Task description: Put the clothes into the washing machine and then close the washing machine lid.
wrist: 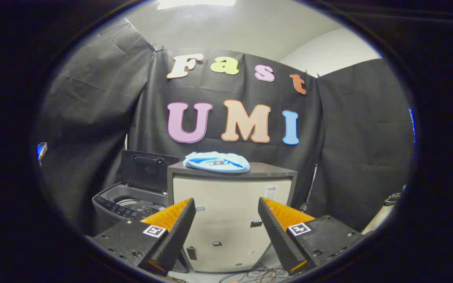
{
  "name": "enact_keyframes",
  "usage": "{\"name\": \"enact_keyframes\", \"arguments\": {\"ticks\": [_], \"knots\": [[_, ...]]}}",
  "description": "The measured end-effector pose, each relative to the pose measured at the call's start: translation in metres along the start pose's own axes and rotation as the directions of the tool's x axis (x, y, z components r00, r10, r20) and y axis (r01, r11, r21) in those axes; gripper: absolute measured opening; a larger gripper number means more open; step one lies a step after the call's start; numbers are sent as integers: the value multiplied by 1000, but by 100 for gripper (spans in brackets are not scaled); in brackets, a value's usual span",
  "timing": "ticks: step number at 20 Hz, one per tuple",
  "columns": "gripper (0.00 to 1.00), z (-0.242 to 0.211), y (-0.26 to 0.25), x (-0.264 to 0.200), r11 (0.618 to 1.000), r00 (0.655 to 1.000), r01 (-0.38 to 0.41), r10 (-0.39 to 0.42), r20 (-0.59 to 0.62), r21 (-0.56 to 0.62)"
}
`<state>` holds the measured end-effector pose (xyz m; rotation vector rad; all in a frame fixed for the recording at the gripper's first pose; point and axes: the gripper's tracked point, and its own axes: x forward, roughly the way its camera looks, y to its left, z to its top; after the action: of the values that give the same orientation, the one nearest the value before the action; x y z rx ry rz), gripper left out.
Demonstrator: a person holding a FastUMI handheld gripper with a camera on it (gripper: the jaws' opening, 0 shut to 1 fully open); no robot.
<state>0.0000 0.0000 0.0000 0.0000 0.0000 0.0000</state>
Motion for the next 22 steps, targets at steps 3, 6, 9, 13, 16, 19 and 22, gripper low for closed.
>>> {"name": "enact_keyframes", "arguments": {"ticks": [3, 6, 9, 13, 16, 19, 22], "knots": [[97, 0, 2, 0, 1000, 1000, 0, 0, 7, -16], [97, 6, 7, 0, 999, 1000, -3, 3, 22, -32], [97, 4, 8, 1, 999, 1000, -5, 6, 22, -36], [97, 1, 6, 1, 1000, 1000, 4, -3, 22, -27], [97, -1, 4, 1, 1000, 1000, 14, -14, 19, -21], [97, -2, 5, 2, 1000, 1000, 11, -11, 17, -25], [97, -2, 8, 4, 1000, 1000, 8, -7, 17, -28]]}}
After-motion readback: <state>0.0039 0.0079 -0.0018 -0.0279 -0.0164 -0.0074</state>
